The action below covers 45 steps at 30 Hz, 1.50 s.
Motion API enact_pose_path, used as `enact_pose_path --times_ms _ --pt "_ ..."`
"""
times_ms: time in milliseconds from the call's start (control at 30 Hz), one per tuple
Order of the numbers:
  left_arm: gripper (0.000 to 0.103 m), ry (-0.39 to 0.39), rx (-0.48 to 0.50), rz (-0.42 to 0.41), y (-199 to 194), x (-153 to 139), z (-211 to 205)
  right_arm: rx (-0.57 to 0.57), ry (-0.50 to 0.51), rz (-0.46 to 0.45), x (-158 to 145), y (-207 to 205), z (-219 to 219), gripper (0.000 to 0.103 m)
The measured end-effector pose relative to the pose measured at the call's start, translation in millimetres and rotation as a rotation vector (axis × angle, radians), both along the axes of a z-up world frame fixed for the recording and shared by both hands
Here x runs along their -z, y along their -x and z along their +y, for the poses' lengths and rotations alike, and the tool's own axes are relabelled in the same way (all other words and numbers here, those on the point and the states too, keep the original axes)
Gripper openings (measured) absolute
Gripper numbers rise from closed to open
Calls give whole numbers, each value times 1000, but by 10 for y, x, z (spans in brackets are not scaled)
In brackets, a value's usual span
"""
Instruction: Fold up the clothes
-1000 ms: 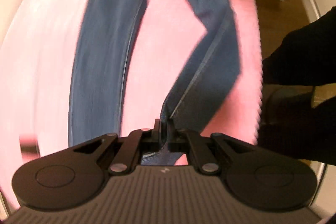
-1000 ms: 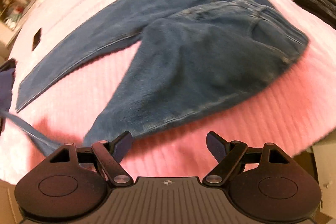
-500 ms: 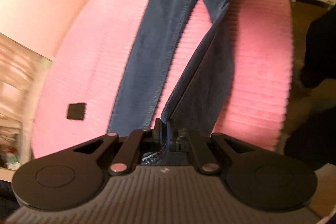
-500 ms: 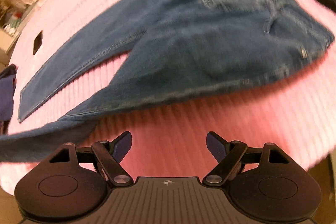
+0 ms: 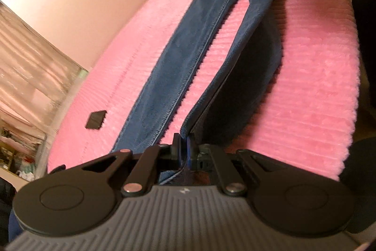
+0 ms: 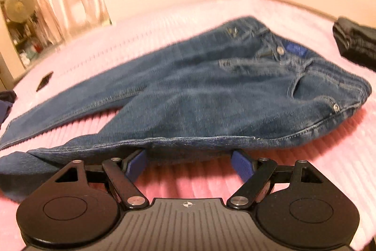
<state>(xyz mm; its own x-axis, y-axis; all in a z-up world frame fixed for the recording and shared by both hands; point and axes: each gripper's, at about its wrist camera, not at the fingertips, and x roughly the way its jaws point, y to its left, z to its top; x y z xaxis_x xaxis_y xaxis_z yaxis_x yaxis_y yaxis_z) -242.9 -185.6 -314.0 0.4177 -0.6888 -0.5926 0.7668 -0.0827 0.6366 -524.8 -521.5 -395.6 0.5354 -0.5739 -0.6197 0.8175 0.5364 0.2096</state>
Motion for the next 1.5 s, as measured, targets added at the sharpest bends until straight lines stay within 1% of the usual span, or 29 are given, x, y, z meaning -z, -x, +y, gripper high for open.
enact_pose_path --times_ms 167,200,233,267,300,367,400,467,500,567,600,667,733,800,867,967,1000,1033,1100,1167,1267,1333,1400,1433,1467,1500 --pt "3 67 14 -86 158 204 149 -21 83 -64 112 48 18 81" --pt "3 76 11 -94 213 220 194 -22 94 -74 124 66 29 81" --pt "3 79 3 -84 287 213 247 -20 93 -76 123 82 46 81" --pt "3 73 3 -72 373 201 302 -15 85 -77 114 98 67 81" --pt "3 60 25 -80 494 186 380 -13 70 -82 97 121 89 81" --pt "3 33 86 -117 755 155 556 -26 38 -105 41 181 133 81" --pt "3 28 101 -124 870 142 629 -42 41 -115 8 209 152 81" --pt "3 20 118 -119 1099 112 763 -42 38 -114 -50 268 169 81" --pt "3 4 128 -103 1193 111 807 -35 18 -125 -74 301 168 81" --pt "3 -44 135 -50 1336 171 853 -30 -20 -156 -135 348 177 81" --pt "3 -65 130 -15 1385 216 864 -41 -16 -154 -173 343 205 81" --pt "4 -109 115 37 1436 298 899 -100 -9 -121 -230 258 281 81" --pt "4 -148 90 87 1455 362 944 -202 1 -84 -257 114 385 81" --pt "7 -150 31 141 1369 334 1024 -303 36 -20 -261 -76 485 81" --pt "11 -134 -30 194 1229 255 1097 -418 115 64 -257 -302 617 81" --pt "16 -81 -141 230 957 143 1152 -615 230 175 -246 -697 826 81" --pt "22 -60 -182 252 842 116 1145 -682 265 203 -242 -840 898 81" --pt "33 -38 -217 282 736 100 1126 -747 303 232 -234 -986 973 81" --pt "40 7 -276 364 522 83 1051 -866 376 295 -193 -1286 1100 81" --pt "42 31 -312 436 316 102 949 -948 433 336 -141 -1545 1167 80" --pt "43 46 -358 553 12 121 874 -1032 470 406 -75 -1812 1214 80" --pt "45 35 -374 631 -166 165 836 -1082 489 456 -26 -1951 1232 80" --pt "46 -16 -379 700 -315 273 787 -1126 504 522 45 -2047 1237 80" --pt "45 -37 -379 719 -359 325 773 -1139 503 550 87 -2081 1222 79" --pt "45 -55 -376 735 -389 371 763 -1148 495 570 126 -2111 1201 66" --pt "43 -74 -371 750 -405 410 757 -1154 484 593 166 -2142 1176 59"
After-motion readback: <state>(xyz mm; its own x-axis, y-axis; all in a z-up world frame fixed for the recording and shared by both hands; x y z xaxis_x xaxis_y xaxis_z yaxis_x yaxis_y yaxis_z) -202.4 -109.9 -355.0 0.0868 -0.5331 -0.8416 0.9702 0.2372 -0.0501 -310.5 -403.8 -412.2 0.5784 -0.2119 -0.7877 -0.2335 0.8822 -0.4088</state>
